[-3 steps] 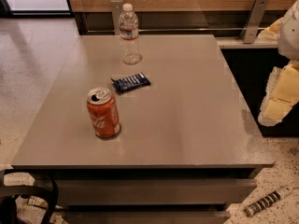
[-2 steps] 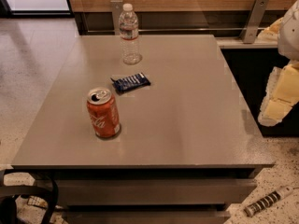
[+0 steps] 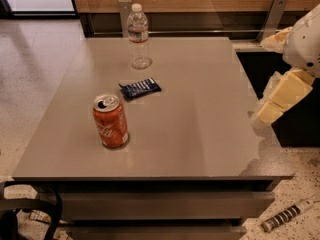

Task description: Move coke can near water bottle

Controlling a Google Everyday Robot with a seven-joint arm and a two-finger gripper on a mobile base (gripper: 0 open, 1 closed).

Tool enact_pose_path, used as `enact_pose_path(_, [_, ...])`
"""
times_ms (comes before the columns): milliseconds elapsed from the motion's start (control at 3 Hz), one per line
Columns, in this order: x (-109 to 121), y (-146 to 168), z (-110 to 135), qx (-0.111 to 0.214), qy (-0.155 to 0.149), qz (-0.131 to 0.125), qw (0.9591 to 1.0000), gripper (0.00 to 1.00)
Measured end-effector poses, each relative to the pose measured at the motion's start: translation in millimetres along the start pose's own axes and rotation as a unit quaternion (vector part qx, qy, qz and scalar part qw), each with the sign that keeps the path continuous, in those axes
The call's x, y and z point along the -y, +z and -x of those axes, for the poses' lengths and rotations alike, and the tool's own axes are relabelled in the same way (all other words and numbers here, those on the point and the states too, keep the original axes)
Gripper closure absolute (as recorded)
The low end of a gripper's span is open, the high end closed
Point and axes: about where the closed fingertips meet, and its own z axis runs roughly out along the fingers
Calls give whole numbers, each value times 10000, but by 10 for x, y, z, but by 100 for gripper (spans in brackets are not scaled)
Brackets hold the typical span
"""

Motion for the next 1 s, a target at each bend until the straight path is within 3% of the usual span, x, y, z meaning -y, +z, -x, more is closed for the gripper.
enact_pose_path(333, [-17,244,218,929,197,202,9953,0])
enact_pose_path(667, [-117,412,515,1957,347,333,9795,0])
enact_pose_path(1000, [-248,501,734,2370,353,383,9701,0])
